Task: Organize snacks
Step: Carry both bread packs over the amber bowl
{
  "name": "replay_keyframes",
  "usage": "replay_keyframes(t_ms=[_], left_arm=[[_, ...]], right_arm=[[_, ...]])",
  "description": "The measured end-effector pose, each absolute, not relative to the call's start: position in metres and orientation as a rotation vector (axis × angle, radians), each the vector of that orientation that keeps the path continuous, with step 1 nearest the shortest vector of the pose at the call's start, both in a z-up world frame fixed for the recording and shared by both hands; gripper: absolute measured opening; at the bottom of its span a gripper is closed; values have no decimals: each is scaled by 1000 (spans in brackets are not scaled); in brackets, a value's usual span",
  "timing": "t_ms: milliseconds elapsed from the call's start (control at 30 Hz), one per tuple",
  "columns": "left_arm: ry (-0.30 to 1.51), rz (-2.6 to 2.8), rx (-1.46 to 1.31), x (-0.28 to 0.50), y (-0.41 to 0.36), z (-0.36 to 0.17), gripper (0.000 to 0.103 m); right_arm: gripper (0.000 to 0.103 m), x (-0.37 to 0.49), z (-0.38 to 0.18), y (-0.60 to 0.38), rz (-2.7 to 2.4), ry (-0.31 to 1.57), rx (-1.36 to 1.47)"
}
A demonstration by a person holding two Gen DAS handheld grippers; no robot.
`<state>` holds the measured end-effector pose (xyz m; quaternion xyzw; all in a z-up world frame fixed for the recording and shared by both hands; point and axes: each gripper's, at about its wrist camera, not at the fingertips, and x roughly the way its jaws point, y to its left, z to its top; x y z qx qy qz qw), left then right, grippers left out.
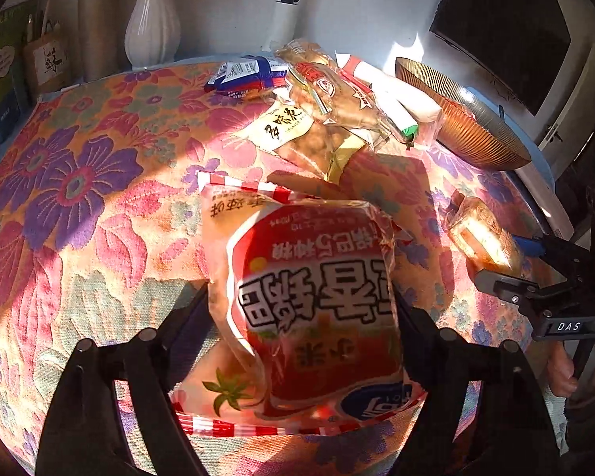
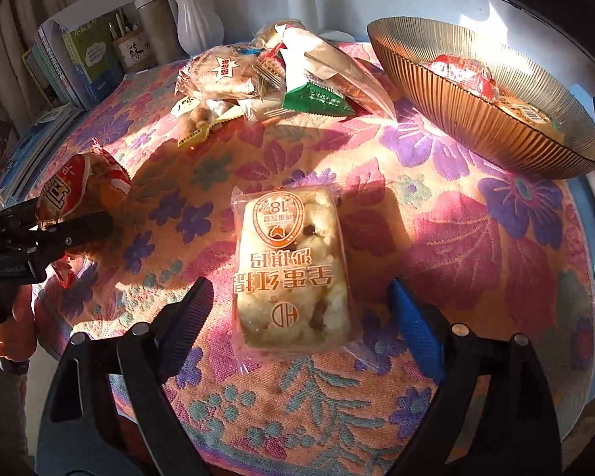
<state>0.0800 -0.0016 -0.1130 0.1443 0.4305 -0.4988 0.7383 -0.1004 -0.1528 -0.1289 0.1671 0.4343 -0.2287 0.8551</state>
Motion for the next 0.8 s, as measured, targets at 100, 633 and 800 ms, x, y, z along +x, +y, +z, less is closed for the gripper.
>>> replay_keyframes(t_ms=[100,633,800], left_arm=[[911,-1145,341,66,5,-108,66],[699,-1324,346,28,-44,-19,66],[610,-1404,428,10,-126,14,66]], right_arm=[[84,-101,-128,-150,-480,912,328],[47,-153,-27,-175,-613,660,230],[47,-176,13,-240,-748,566,246]])
